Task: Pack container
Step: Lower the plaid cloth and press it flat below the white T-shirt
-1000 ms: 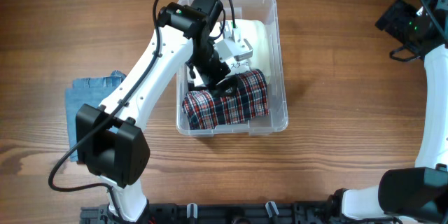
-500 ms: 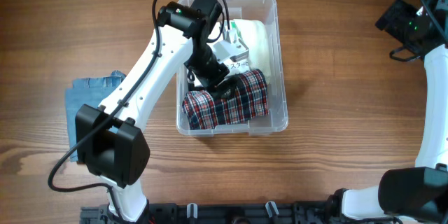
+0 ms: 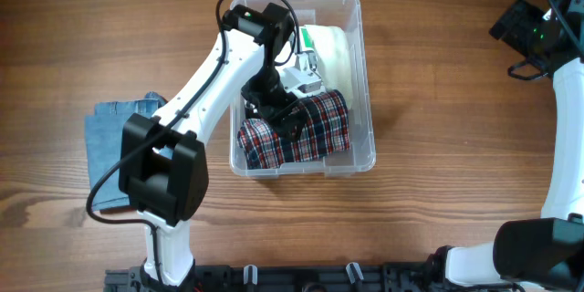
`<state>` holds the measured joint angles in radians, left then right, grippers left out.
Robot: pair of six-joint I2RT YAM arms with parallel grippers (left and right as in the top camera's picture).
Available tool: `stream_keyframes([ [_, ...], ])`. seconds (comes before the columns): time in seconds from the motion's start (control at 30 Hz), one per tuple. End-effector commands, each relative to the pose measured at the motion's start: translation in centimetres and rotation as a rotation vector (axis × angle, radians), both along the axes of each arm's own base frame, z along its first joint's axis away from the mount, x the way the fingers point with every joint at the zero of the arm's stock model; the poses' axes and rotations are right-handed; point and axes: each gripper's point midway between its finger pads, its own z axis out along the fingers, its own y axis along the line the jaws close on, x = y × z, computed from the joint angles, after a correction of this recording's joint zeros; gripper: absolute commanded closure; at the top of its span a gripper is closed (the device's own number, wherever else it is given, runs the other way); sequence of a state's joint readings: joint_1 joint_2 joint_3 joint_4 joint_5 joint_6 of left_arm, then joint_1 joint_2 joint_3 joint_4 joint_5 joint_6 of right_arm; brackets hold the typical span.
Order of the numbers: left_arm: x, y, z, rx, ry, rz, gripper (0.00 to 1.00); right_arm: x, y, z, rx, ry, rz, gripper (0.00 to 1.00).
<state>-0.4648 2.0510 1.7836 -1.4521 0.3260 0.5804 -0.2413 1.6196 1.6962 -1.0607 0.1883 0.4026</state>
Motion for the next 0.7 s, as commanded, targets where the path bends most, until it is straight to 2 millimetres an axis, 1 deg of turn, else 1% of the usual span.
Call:
stream_keyframes([
  [0.0, 0.2, -0.1, -0.2, 0.013, 0.000, 0.002, 0.03, 0.0, -0.6, -0.5, -0.018, 0.019, -0.010, 0.00],
  [0.07, 0.2, -0.1, -0.3, 0.015, 0.003, 0.002, 0.06, 0.0, -0.6, -0.5, -0.018, 0.019, -0.010, 0.00],
  [0.2, 0.0, 0.0, -0.3, 0.022, 0.010, 0.002, 0.18, 0.0, -0.6, -0.5, -0.018, 0.019, -0.010, 0.00],
  [0.3, -0.5, 0.3, -0.2, 0.032, 0.030, 0.002, 0.34, 0.0, -0.6, -0.5, -0.018, 0.019, -0.010, 0.00],
  [0.33, -0.5, 0.3, -0.2, 0.034, 0.034, 0.002, 0.41, 0.0, -0.6, -0.5, -0.018, 0.019, -0.010, 0.00],
  [0.37, -0.6, 0.3, -0.2, 0.034, 0.035, 0.002, 0.52, 0.0, -0.6, -0.5, -0.018, 0.019, -0.010, 0.00],
  [0.43, -0.6, 0.3, -0.2, 0.034, 0.035, 0.002, 0.55, 0.0, -0.6, -0.5, -0.018, 0.019, -0.010, 0.00],
  [0.5, -0.6, 0.3, -0.2, 0.034, 0.036, 0.001, 0.66, 0.0, -0.6, -0.5, -0.018, 0.019, -0.010, 0.00],
  [0.67, -1.1, -0.2, -0.1, 0.034, 0.038, -0.032, 0.83, 0.0, -0.6, -0.5, -0.018, 0.019, -0.010, 0.00],
])
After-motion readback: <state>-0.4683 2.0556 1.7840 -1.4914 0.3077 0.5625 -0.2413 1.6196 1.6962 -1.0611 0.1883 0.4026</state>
